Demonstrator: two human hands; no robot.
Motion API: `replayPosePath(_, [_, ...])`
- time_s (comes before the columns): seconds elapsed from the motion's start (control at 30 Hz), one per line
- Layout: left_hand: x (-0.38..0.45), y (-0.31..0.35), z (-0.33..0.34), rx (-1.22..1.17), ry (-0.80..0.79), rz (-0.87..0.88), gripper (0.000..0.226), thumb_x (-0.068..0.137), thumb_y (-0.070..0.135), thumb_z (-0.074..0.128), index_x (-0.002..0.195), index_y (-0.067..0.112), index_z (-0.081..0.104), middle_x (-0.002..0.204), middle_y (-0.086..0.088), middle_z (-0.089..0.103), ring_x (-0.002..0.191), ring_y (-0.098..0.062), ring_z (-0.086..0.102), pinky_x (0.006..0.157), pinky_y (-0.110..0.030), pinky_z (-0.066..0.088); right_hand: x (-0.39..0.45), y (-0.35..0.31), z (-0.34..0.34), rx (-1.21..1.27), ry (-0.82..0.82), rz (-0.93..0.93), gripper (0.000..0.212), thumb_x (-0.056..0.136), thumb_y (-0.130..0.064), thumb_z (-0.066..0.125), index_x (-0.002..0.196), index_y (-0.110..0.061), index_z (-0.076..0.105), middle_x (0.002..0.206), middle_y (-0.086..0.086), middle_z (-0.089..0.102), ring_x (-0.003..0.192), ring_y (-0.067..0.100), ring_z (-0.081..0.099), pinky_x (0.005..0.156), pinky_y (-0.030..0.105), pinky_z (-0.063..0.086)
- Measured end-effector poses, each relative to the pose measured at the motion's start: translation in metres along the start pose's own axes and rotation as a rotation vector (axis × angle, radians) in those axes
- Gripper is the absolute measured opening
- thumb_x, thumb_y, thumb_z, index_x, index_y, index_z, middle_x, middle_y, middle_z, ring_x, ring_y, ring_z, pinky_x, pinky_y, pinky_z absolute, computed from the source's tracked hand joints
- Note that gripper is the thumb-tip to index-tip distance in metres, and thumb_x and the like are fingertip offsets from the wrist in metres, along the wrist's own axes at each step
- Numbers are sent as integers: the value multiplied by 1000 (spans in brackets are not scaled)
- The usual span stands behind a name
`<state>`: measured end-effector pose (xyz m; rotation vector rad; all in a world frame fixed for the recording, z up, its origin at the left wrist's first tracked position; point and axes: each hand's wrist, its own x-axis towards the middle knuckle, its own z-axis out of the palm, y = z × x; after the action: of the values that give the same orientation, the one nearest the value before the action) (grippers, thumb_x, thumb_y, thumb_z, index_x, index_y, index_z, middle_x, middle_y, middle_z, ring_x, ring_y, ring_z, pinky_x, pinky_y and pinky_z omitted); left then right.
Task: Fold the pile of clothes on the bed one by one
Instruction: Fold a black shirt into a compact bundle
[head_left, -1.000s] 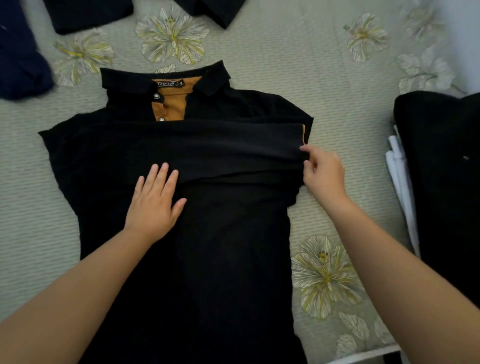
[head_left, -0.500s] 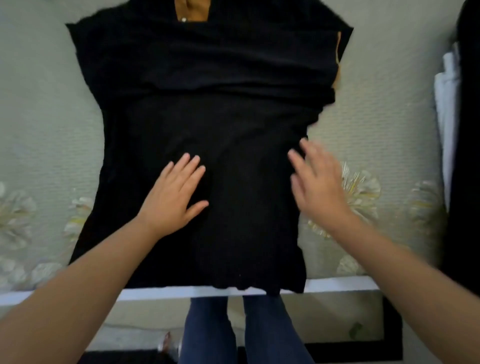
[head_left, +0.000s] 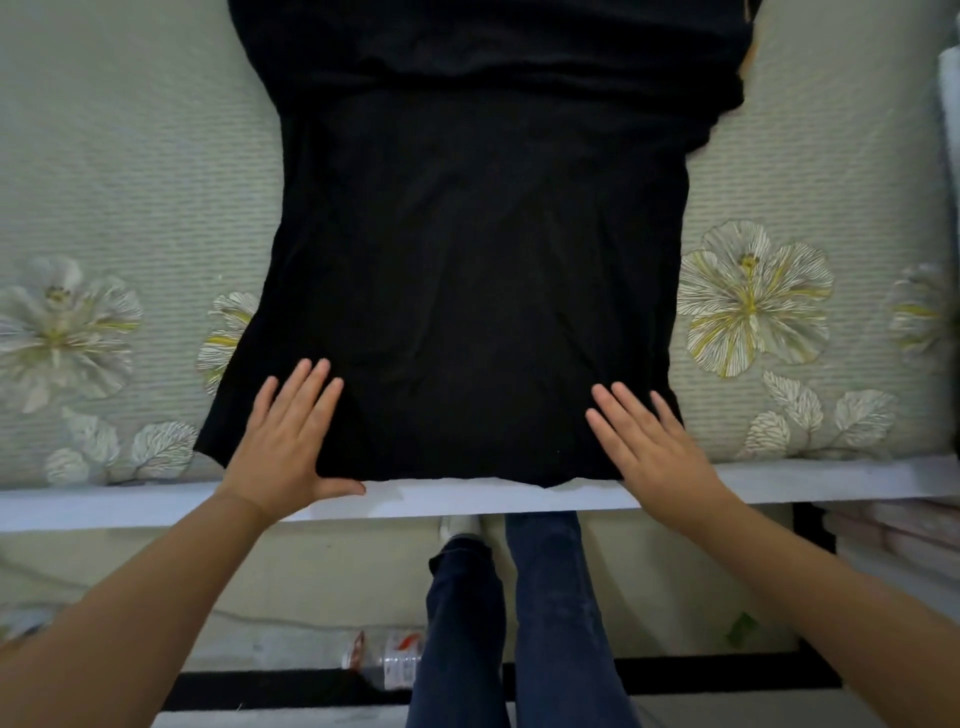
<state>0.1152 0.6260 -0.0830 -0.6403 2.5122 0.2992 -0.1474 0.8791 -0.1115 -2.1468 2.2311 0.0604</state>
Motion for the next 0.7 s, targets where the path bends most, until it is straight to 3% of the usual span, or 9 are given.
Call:
replayPosePath(0.03, [0,-4,1,10,22,1,110,72,80,16,120,-13,48,126,-33,49,117,-45,44,112,-36,0,-2,3,-1,-1,-6,-27,51,74,2,31,125,0,35,132,17,50,137,31,25,107,45,27])
replayPosePath(0.1, [-2,-7,6,40,51,3,101,65,72,53,118,-15,51,125,-34,49,116,-47,45,109,-49,15,-5,6,-6,7,-20,-81,54,72,5,34,126,1,37,135,11,44,142,25,4,109,40,18])
replayPosePath(0.17, [-2,-8,9,19,30,0,107,39,50,86,119,-14,52,127,-33,48,118,-47,44,98,-59,27,-8,10,-15,11,-35,-102,55,68,11,44,122,5,51,127,19,53,130,32,38,98,45,40])
replayPosePath(0.23, [-5,-10,11,5,23,3,108,34,43,90,118,-13,52,127,-33,48,117,-47,45,93,-61,29,-15,16,-23,-15,-61,-39,51,64,15,43,113,9,57,117,25,59,106,42,57,79,51,49])
replayPosePath(0.33, [-10,-12,13,95,70,83,84,75,60,54,117,-12,52,126,-32,50,114,-46,50,92,-61,34,-24,22,-32,-116,-85,64,46,69,10,41,111,11,58,117,27,59,105,44,58,82,61,39])
replayPosePath(0.43, [-12,-14,17,100,55,105,97,85,68,4,117,-10,52,125,-31,51,115,-42,50,98,-55,27,-25,7,-35,-228,-137,168,48,77,-18,39,113,5,61,121,22,59,111,39,56,87,68,25])
replayPosePath(0.53, [-15,-14,21,119,53,114,87,88,65,3,120,-4,43,124,-31,52,119,-38,43,104,-51,17,-17,-22,-27,-232,-231,184,78,55,-46,81,117,-3,60,126,14,57,123,28,49,86,64,39])
replayPosePath(0.63, [-18,-12,27,186,99,116,70,93,57,7,120,2,42,122,-27,56,121,-33,43,98,-61,26,-5,-29,-17,-232,-175,163,82,45,-26,89,120,-12,60,127,11,58,136,23,30,85,60,43])
replayPosePath(0.7, [-16,-10,32,173,86,110,66,94,54,11,120,2,43,121,-25,57,115,-33,53,93,-62,32,0,-20,-9,-294,-78,92,71,57,-6,80,123,-15,56,122,13,60,120,30,52,82,58,46])
